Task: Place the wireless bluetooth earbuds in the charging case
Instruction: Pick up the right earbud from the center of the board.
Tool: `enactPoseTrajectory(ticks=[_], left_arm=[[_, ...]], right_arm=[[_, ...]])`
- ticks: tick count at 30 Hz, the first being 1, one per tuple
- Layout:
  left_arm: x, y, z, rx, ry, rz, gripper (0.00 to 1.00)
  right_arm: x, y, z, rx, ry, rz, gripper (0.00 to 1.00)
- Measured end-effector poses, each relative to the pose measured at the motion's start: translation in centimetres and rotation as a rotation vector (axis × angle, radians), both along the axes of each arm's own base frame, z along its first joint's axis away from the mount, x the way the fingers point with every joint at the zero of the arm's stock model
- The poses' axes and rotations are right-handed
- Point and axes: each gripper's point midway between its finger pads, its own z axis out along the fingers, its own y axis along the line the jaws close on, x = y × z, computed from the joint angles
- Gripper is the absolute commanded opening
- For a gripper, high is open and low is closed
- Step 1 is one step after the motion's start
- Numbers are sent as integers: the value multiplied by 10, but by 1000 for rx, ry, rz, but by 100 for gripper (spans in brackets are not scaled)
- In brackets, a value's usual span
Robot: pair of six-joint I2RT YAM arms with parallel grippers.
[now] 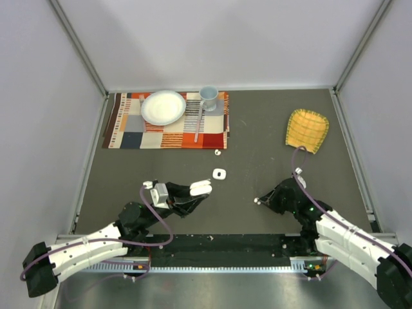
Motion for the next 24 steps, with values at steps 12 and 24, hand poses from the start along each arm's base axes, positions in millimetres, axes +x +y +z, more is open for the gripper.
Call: enactPoseTrajectory(ticks=[12,24], left_arm=[[0,0,-1,2,1,0,0],[0,0,1,-2,-1,0,0]], right_arm=[[9,-9,7,-241,-3,166,32],[9,-1,5,-303,-21,340,30]])
